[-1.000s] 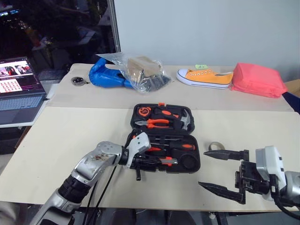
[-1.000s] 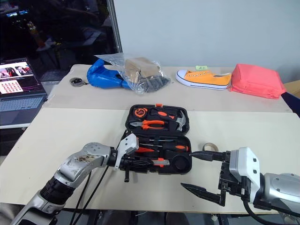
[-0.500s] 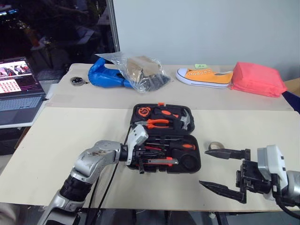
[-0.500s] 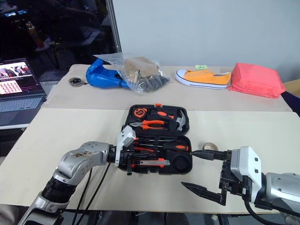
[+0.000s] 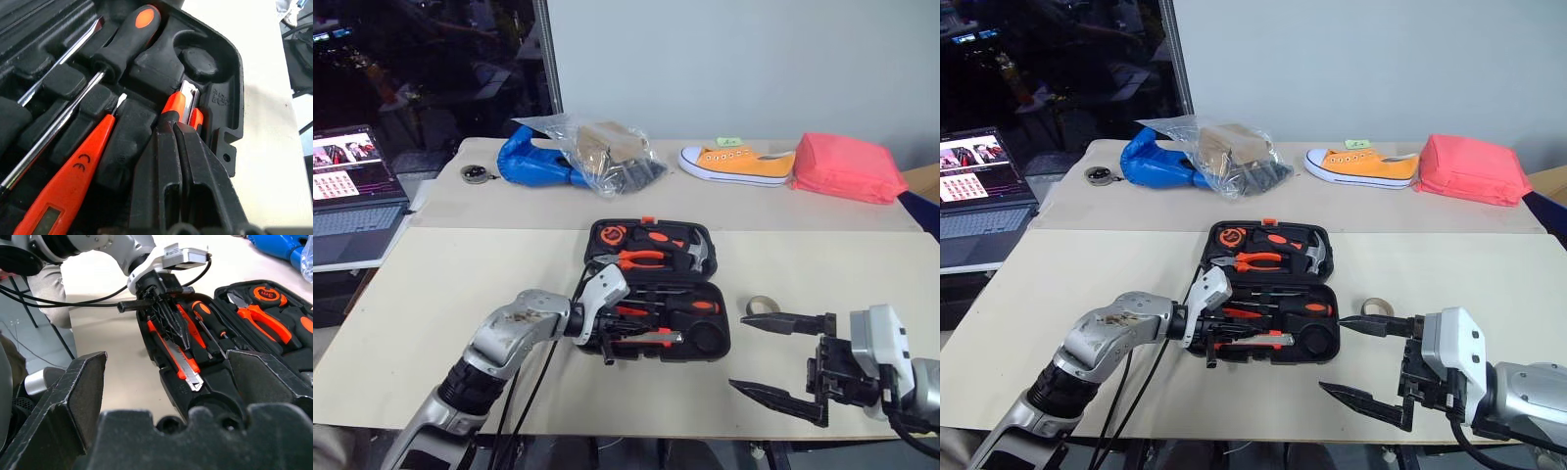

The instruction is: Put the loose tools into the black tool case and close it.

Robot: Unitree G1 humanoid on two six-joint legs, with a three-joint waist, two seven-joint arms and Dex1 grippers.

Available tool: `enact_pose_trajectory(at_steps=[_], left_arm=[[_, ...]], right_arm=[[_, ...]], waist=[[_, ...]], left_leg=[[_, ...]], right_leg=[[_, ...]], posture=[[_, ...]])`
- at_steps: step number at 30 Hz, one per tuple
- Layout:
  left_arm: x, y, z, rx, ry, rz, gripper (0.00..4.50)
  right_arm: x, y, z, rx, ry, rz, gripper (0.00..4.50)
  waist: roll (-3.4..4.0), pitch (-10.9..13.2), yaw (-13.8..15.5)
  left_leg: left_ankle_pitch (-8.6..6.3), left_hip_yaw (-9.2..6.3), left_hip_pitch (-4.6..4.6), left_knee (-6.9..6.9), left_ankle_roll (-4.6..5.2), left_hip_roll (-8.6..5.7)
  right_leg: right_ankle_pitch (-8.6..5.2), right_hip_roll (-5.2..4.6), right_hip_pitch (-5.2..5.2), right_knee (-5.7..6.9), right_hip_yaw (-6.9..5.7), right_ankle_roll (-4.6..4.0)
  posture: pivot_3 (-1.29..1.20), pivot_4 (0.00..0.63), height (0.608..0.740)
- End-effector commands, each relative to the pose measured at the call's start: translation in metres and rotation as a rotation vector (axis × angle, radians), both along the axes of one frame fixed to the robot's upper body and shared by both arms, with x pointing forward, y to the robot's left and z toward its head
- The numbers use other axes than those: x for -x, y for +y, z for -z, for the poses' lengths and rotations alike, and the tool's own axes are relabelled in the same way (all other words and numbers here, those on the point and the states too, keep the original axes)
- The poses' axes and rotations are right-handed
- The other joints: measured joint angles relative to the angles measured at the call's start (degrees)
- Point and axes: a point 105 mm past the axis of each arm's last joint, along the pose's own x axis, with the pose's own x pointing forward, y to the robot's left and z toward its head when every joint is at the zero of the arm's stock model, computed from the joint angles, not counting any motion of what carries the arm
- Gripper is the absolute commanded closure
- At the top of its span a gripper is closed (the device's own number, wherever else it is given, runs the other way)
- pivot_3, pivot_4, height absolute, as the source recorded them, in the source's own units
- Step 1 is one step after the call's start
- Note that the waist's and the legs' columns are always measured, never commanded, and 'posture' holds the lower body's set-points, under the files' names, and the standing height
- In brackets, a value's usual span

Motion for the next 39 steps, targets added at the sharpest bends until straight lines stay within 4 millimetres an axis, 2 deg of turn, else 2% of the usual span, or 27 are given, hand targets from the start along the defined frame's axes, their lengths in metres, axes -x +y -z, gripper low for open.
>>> enact_pose_trajectory(at_steps=[1,7,11,13,15,16,18,20,22,23,24,25,27,30,32,33,38,39], left_arm=[[0.006,0.008,0.024,-0.074,0.143,-0.052,4.37],[0.010,-0.006,0.040,-0.169,0.121,-0.014,4.37],[0.009,-0.004,0.058,-0.270,0.084,0.003,4.37],[0.008,-0.010,0.057,-0.262,0.047,0.017,4.37],[-0.002,-0.027,0.024,-0.063,-0.041,0.000,4.37],[-0.007,-0.031,-0.001,0.068,-0.106,-0.009,4.37],[-0.011,-0.031,-0.034,0.225,-0.201,-0.032,4.37],[-0.005,-0.021,-0.060,0.330,-0.303,0.007,4.37],[0.006,-0.005,-0.081,0.403,-0.278,0.058,4.37],[0.014,0.001,-0.088,0.405,-0.290,0.106,3.87],[0.021,0.006,-0.092,0.397,-0.306,0.139,3.68],[0.024,0.010,-0.095,0.383,-0.322,0.158,3.23],[0.031,0.016,-0.103,0.364,-0.361,0.190,2.53],[0.039,0.020,-0.113,0.356,-0.383,0.213,1.45],[0.043,0.023,-0.112,0.330,-0.399,0.224,0.91],[0.044,0.023,-0.112,0.324,-0.404,0.227,0.48],[0.048,0.024,-0.111,0.309,-0.419,0.213,0.48],[0.047,0.025,-0.111,0.307,-0.424,0.208,0.45]], right_arm=[[0.002,0.000,-0.004,0.021,-0.024,-0.005,0.00],[0.001,-0.008,-0.004,0.048,-0.025,0.025,0.00],[0.000,-0.015,0.000,0.094,-0.013,0.060,0.00],[0.000,-0.022,0.002,0.112,-0.006,0.078,0.00],[-0.004,-0.029,0.003,0.119,0.009,0.110,0.00],[-0.009,-0.034,0.005,0.132,0.006,0.147,0.00],[-0.022,-0.047,0.005,0.159,-0.025,0.234,0.00],[-0.036,-0.053,0.008,0.160,0.000,0.316,0.00],[-0.048,-0.058,0.013,0.184,0.039,0.370,0.00],[-0.054,-0.067,0.020,0.268,0.052,0.417,0.00],[-0.060,-0.077,0.026,0.341,0.059,0.471,0.00],[-0.065,-0.083,0.031,0.398,0.063,0.507,0.00],[-0.071,-0.084,0.035,0.389,0.128,0.503,0.00],[-0.081,-0.080,0.037,0.386,0.167,0.472,0.70],[-0.086,-0.076,0.038,0.404,0.170,0.452,1.28],[-0.089,-0.076,0.041,0.412,0.190,0.454,1.70],[-0.095,-0.080,0.055,0.486,0.262,0.456,1.70],[-0.096,-0.081,0.058,0.503,0.269,0.457,1.93]], waist=[[0.00,0.0,-0.1],[0.00,0.0,0.1],[0.00,-0.2,1.0],[-0.01,-0.5,1.3],[0.01,-0.6,1.6],[0.01,-0.6,1.6],[-0.05,-0.5,1.5],[-0.06,-0.4,1.1],[-0.02,-0.5,0.3],[0.02,-0.5,0.0],[0.09,-0.5,-0.1],[0.10,-0.5,0.0],[0.15,-0.4,0.2],[0.23,-0.3,0.2],[0.17,-0.3,0.2],[0.14,-0.2,0.2],[0.14,-0.2,0.2],[0.13,-0.2,0.2]], left_leg=[[0.00,0.00,-0.01,0.00,0.00,0.00],[-0.01,-0.02,-0.04,-0.02,0.00,-0.02],[-0.01,-0.08,-0.02,-0.02,0.01,-0.16],[-0.01,-0.07,-0.03,-0.02,0.01,-0.20],[-0.03,-0.06,-0.01,-0.02,0.05,-0.28],[-0.02,-0.06,-0.01,-0.02,0.09,-0.35],[0.02,-0.04,-0.20,-0.02,0.19,-0.43],[0.06,-0.03,-0.45,-0.02,0.27,-0.50],[0.09,0.01,-0.75,-0.02,0.31,-0.55],[0.09,0.00,-0.89,-0.04,0.32,-0.59],[0.10,-0.02,-1.07,-0.05,0.32,-0.57],[0.10,-0.10,-1.08,-0.08,0.32,-0.59],[0.09,-0.14,-1.08,-0.23,0.32,-0.68],[0.09,-0.15,-1.16,-0.27,0.32,-0.74],[0.08,-0.16,-1.18,-0.27,0.32,-0.74],[0.08,-0.19,-1.16,-0.27,0.33,-0.75],[0.07,-0.20,-1.17,-0.27,0.35,-0.82],[0.07,-0.20,-1.16,-0.28,0.35,-0.81]], right_leg=[[0.00,0.00,0.00,-0.01,0.00,0.00],[-0.01,-0.02,-0.01,-0.05,-0.01,0.02],[-0.05,-0.17,0.17,-0.26,-0.03,0.09],[-0.05,-0.23,0.21,-0.35,0.01,0.08],[-0.17,-0.36,0.27,-0.41,0.03,-0.09],[-0.21,-0.42,0.27,-0.44,0.04,-0.14],[-0.17,-0.65,0.10,-0.40,0.03,-0.08],[-0.10,-0.75,-0.16,-0.35,0.00,-0.02],[0.23,-0.73,-0.54,-0.25,0.03,0.05],[0.33,-0.70,-0.76,-0.16,0.03,-0.13],[0.34,-0.61,-0.91,-0.15,0.04,-0.14],[0.29,-0.52,-0.93,-0.12,0.05,-0.10],[0.18,-0.52,-0.94,-0.17,0.01,-0.07],[0.14,-0.57,-0.98,-0.25,0.01,0.00],[0.14,-0.58,-0.97,-0.27,0.00,0.01],[0.14,-0.57,-0.93,-0.30,-0.02,0.03],[0.11,-0.66,-0.93,-0.31,-0.02,0.08],[0.11,-0.66,-0.92,-0.31,-0.04,0.08]], posture=[[0.00,0.150,0.740],[0.00,0.150,0.740],[0.00,0.150,0.740],[0.00,0.150,0.740],[0.00,0.150,0.740],[0.00,0.150,0.740],[0.00,0.150,0.740],[0.00,0.150,0.740],[0.00,0.150,0.740],[0.00,0.150,0.740],[0.00,0.150,0.740],[0.00,0.150,0.740],[0.00,0.150,0.740],[0.00,0.150,0.740],[0.00,0.150,0.740],[0.00,0.150,0.740],[0.00,0.150,0.740],[0.00,0.150,0.740]])
